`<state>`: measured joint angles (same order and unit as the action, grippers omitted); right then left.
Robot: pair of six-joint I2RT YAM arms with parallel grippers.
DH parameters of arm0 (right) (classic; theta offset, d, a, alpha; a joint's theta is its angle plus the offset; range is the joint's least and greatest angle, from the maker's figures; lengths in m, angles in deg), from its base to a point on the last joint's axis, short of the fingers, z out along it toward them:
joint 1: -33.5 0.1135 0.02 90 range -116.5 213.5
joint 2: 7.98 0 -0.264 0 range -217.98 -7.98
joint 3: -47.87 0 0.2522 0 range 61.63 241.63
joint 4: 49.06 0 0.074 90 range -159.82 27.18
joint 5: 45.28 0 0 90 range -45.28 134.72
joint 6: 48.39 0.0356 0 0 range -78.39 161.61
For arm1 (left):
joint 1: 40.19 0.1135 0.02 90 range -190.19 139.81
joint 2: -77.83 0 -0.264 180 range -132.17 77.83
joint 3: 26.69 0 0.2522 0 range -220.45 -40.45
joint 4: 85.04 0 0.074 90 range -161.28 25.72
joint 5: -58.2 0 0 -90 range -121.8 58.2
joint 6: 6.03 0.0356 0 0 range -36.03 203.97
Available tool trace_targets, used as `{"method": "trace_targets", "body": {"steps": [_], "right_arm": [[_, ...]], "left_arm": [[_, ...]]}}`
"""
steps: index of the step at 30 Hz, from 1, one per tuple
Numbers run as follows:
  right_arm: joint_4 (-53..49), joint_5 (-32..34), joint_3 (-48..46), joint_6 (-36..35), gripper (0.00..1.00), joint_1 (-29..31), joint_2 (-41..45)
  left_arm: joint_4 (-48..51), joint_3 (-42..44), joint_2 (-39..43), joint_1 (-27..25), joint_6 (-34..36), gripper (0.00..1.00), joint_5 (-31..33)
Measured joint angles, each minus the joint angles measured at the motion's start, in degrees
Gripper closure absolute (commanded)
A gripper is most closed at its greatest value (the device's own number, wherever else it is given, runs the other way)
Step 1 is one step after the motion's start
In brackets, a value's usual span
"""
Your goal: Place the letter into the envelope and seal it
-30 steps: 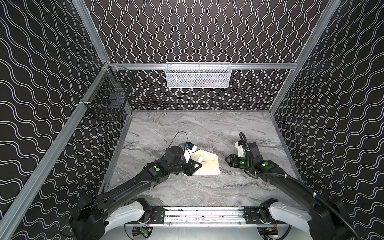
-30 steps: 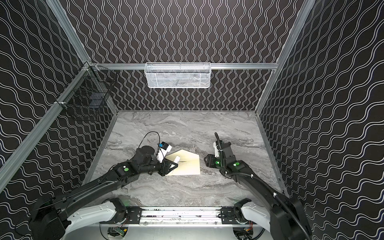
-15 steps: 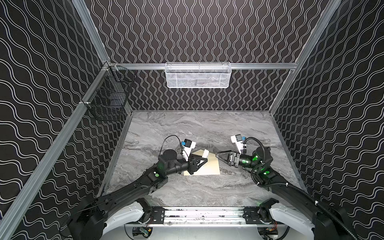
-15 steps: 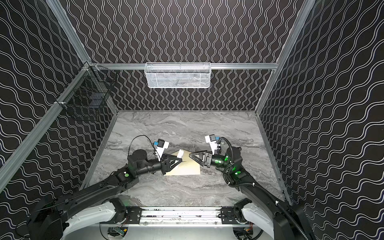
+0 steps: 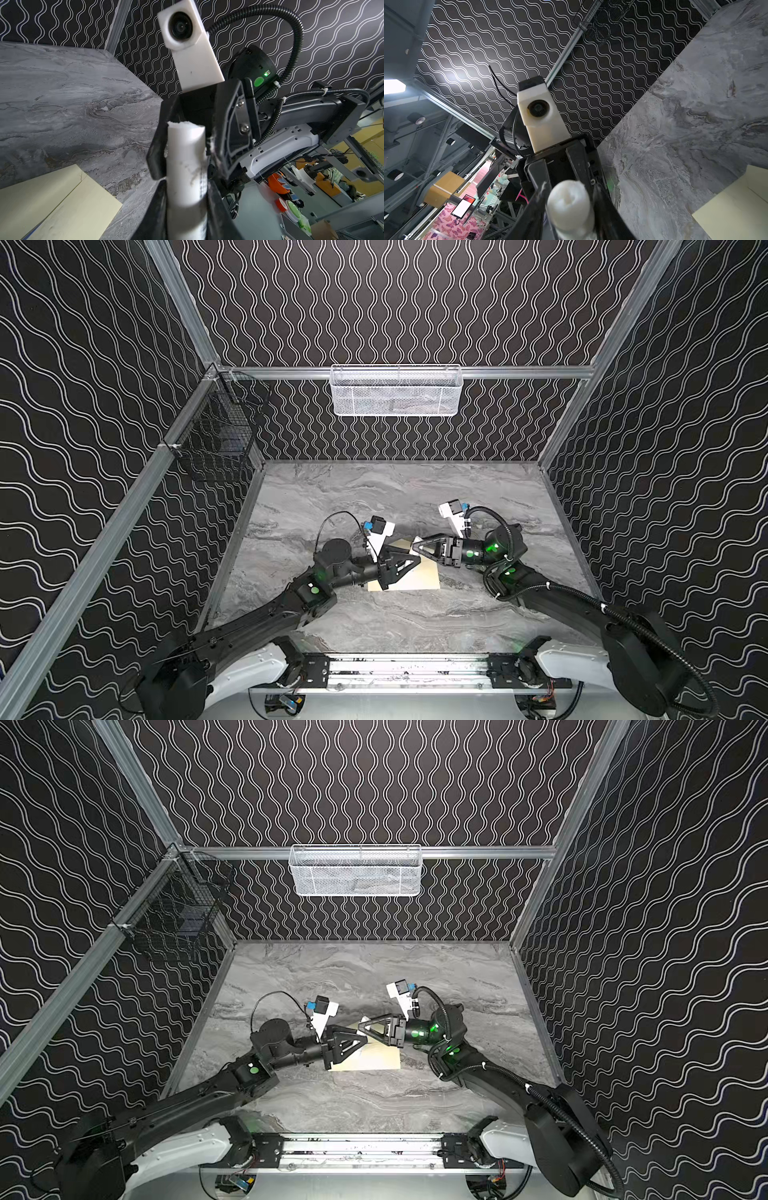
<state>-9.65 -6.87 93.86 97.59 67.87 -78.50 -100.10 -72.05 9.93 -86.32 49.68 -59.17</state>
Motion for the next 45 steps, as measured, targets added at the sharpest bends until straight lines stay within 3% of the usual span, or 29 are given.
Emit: {"method": "trace_targets", "body": {"steps": [8,10,14,18,26,29,34,45], "right_arm": [[-0.55,1.25,0.96,-3.98,0.81,0.85,-0.76],[-1.81,1.33,1.57,-4.76,0.85,1.03,-0.55],[-10.01,1.20,3.89,-8.85,0.91,1.40,1.57],[-23.45,0.09,8.92,-17.53,0.94,1.20,3.56],[-56.70,-3.21,22.36,-42.56,0.94,0.44,0.46],[-64.08,-4.96,25.18,-47.93,0.95,0.44,-1.25],[-67.87,-7.91,26.29,-51.32,0.94,0.50,-1.70],[-68.22,-9.62,26.29,-52.02,0.97,1.20,-3.10]], "left_arm": [[0.17,0.00,0.52,0.00,-1.11,1.00,0.00],[0.48,-0.02,0.96,0.00,-1.22,0.86,0.28],[1.81,-0.13,2.27,-0.02,-0.46,0.44,0.44],[7.10,-0.59,4.11,0.00,1.66,0.30,1.20],[15.32,-2.64,5.90,-0.02,6.10,0.33,-2.54],[14.34,-2.01,5.03,-0.02,5.99,0.42,-3.93],[10.51,-0.55,2.64,-0.02,4.70,0.57,-6.19],[6.29,-0.35,1.53,-0.11,3.80,0.65,-6.88]]}}
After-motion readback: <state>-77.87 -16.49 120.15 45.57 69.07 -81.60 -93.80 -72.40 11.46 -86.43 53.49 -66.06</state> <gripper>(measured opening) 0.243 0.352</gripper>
